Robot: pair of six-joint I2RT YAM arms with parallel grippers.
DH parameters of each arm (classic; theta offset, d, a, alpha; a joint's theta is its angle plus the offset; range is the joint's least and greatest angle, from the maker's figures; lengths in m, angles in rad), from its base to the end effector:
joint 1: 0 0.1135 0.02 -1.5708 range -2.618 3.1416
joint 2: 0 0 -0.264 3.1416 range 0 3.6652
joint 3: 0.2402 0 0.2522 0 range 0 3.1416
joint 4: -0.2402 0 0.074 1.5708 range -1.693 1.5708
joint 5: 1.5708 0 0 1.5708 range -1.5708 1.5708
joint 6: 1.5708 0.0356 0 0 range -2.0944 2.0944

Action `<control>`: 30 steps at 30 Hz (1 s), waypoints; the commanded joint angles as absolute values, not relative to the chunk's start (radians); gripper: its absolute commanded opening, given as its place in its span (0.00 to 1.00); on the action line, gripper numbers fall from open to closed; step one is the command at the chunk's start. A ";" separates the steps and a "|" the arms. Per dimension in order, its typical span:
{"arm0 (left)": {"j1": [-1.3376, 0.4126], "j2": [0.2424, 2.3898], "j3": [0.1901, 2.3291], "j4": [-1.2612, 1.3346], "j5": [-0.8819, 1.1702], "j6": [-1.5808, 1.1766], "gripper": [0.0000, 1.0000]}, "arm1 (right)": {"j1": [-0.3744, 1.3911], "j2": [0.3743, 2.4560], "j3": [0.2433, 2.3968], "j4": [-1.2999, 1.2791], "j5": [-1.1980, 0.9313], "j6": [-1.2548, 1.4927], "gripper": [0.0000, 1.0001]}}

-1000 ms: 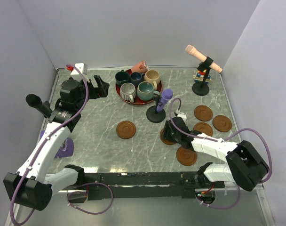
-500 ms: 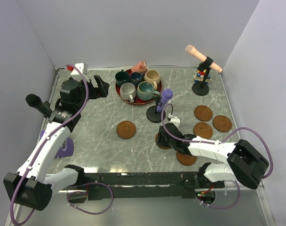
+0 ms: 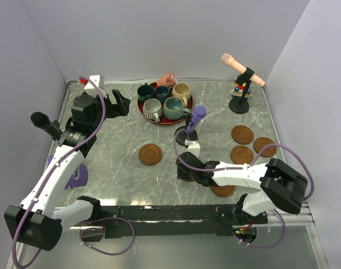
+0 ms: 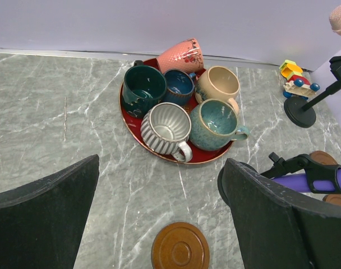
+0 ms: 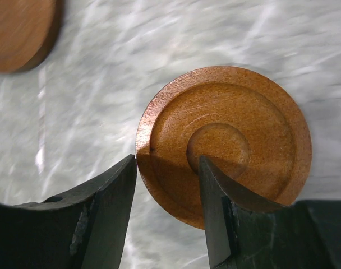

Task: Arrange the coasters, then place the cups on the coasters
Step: Move the coaster to the center of the board.

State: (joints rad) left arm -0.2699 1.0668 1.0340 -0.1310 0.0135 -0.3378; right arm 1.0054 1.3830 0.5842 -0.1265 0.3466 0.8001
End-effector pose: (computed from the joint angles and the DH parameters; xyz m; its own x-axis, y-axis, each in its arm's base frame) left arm 0.2383 -0.0664 0.3787 -0.2409 -0.2772 -0.9301 0.2116 0.9203 -0.3290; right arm 0.1437 0.2040 0.1533 -0.7893 0.0154 -0.6138 -0.1699 0.9551 0.2426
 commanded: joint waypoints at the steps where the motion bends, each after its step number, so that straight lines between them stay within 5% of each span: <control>1: -0.273 1.065 1.035 -0.092 0.014 -0.345 0.97 | 1.097 1.450 0.604 -0.222 0.186 0.859 0.55; 30: -0.273 1.060 1.034 -0.094 0.005 -0.342 0.97 | 1.232 1.565 0.854 -0.166 0.069 0.658 0.53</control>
State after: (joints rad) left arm -0.2699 1.0668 1.0340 -0.1310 0.0128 -0.3374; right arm 1.2205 1.5967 0.8188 -0.1280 0.0742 0.6785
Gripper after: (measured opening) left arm 0.966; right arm 0.526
